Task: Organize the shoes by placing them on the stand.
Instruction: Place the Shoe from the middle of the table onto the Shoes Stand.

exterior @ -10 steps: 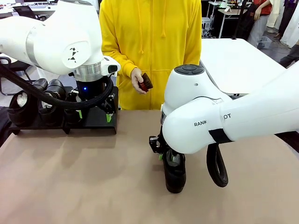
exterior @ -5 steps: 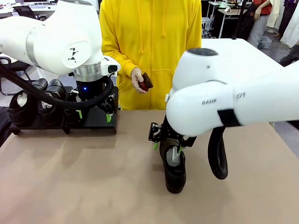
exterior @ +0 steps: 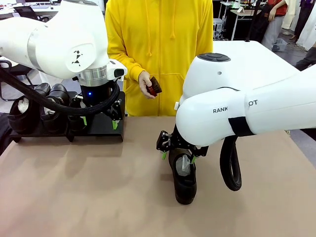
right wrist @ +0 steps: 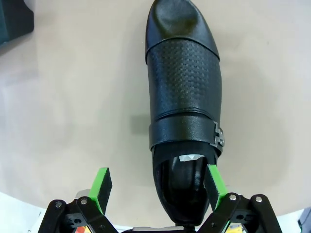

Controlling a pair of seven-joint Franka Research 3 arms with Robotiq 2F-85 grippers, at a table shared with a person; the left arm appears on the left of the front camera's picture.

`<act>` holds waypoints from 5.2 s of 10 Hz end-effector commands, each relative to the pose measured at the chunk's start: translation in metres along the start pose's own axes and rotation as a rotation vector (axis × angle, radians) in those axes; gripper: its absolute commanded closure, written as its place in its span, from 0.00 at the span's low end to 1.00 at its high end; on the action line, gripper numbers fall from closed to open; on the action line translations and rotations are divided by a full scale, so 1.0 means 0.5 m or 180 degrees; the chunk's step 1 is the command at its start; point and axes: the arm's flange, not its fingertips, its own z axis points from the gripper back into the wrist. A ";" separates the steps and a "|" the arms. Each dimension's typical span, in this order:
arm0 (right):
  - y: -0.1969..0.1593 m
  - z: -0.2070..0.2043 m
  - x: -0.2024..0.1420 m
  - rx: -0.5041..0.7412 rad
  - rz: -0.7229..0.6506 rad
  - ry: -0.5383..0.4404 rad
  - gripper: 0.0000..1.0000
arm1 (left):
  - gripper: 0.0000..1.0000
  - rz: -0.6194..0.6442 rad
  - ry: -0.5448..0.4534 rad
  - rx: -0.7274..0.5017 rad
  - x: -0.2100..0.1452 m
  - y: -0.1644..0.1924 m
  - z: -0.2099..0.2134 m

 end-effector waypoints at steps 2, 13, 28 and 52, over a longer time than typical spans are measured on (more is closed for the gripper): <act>0.010 0.002 0.000 -0.0019 -0.0055 -0.0090 0.00 | 0.00 -0.0011 -0.0014 -0.0012 -0.002 0.006 0.003; -0.317 0.163 -0.008 0.0131 -0.1180 -0.0449 0.00 | 0.00 0.0183 0.0016 -0.0329 -0.031 -0.049 -0.021; -0.289 0.161 0.000 0.0081 -0.0940 -0.0442 0.00 | 0.00 -0.0099 0.0370 -0.0621 -0.051 -0.399 -0.181; -0.289 0.161 0.000 0.0081 -0.0940 -0.0442 0.00 | 1.00 -0.0099 -0.0122 -0.0509 -0.054 -0.328 -0.129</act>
